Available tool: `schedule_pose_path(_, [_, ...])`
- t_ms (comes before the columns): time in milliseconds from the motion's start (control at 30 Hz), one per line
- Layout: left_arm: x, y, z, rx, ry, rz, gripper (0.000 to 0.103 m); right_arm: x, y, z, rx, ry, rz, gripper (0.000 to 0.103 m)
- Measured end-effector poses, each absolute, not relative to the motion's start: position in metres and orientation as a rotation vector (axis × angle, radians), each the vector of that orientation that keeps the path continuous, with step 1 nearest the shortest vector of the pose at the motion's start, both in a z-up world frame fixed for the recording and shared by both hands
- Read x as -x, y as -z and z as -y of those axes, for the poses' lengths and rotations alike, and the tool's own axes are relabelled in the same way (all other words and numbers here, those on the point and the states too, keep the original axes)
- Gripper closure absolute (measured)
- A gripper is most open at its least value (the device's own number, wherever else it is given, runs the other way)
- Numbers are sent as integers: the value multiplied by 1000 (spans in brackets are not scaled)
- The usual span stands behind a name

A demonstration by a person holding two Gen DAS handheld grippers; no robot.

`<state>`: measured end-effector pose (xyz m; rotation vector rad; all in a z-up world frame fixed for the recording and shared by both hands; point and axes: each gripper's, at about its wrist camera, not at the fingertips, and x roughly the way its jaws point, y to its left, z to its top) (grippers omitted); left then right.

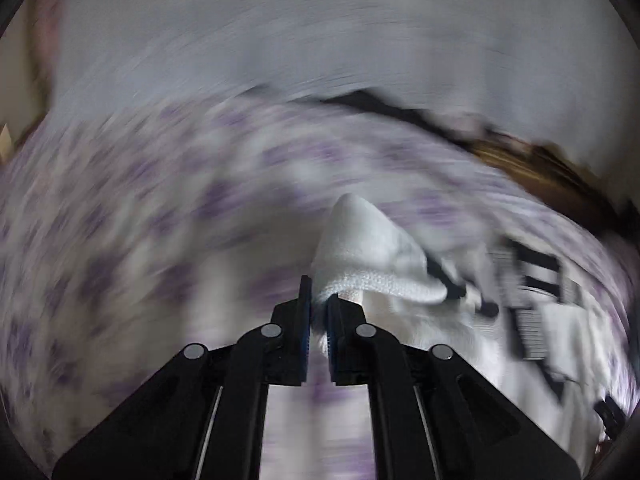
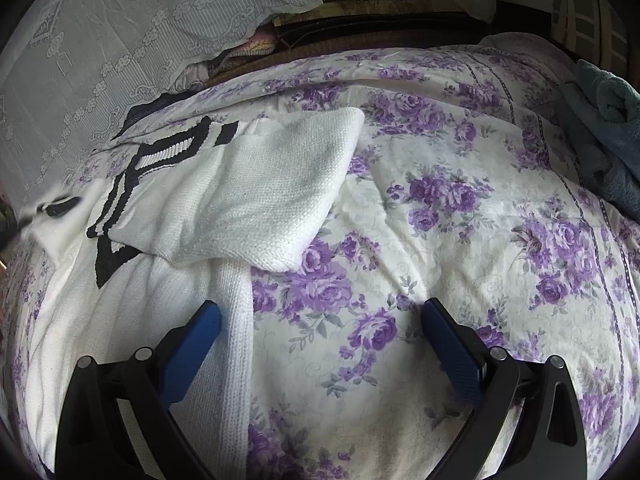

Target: Fold small clothes

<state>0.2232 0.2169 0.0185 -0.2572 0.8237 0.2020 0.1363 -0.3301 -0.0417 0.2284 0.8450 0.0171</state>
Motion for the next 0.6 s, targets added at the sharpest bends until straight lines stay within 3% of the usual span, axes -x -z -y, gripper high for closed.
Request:
schedule_pose_path(100, [-203,25,-274,447,-147,-873,91,-120,15,321,-219,-13,-689,3])
schedule_pose_path(167, [-190,35,-290,562,-66,-796,90,-116,-6,286,-100,-88,-629,3])
schedule_pose_path(233, [-190,34,-296,629,-31,-771,87,-123,-15,227,119,-187,-643,3])
schedule_pose_path(300, [-192,31,-288,577,-30,-768,77,-135,-10,178,286,-255,-672,4])
schedule_pose_path(400, [-193,24,-277,501,-27,-767,65,-177,7,114,453,-278,-728,23])
schedule_pose_path(500, [-181,10,-274,430,-54,-726,55,-214,23,95,432,-302,-836,29])
schedule_pose_path(533, [-177,4,-272,408,-57,-706,46,-226,28,93,409,-302,-843,31])
schedule_pose_path(567, [-172,-5,-268,370,-65,-676,42,-229,30,97,369,-316,-841,33])
schedule_pose_path(600, [-170,-10,-264,343,-68,-660,42,-233,29,105,316,-324,-842,46])
